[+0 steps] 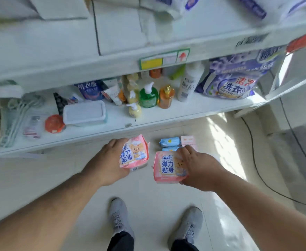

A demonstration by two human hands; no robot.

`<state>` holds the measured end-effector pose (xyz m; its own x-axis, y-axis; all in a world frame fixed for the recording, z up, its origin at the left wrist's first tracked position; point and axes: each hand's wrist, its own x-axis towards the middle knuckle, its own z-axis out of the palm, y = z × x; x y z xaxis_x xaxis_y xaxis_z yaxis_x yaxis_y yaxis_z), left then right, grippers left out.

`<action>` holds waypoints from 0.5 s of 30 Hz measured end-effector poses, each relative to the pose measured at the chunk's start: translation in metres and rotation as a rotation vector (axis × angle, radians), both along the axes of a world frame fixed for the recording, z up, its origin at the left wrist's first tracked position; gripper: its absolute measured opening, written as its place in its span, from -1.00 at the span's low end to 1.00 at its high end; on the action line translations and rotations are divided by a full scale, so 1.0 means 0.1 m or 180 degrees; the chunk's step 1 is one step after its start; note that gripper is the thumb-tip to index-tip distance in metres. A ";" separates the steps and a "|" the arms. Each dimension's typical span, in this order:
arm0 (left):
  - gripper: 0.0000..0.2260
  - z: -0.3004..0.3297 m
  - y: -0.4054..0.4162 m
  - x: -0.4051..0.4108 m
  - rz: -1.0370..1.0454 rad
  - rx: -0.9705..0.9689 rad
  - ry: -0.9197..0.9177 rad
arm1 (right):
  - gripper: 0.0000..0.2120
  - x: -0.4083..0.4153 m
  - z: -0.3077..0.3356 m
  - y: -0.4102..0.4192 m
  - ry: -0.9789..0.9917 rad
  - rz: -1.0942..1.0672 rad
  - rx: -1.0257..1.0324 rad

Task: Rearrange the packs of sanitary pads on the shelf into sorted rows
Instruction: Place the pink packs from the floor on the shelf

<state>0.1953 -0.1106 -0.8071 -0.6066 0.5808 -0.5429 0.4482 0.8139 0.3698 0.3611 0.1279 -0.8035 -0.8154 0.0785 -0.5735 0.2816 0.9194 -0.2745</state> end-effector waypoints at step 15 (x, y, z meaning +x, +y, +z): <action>-0.14 4.19 -1.06 0.66 0.0066 0.0532 0.0864 | -0.22 0.26 4.38 -0.44 0.0955 0.0595 0.0818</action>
<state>0.2609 -0.2162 -0.3884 -0.7288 0.6343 -0.2578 0.5328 0.7619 0.3683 0.3873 0.0843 -0.3660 -0.9567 0.0230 -0.2901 0.0465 0.9961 -0.0745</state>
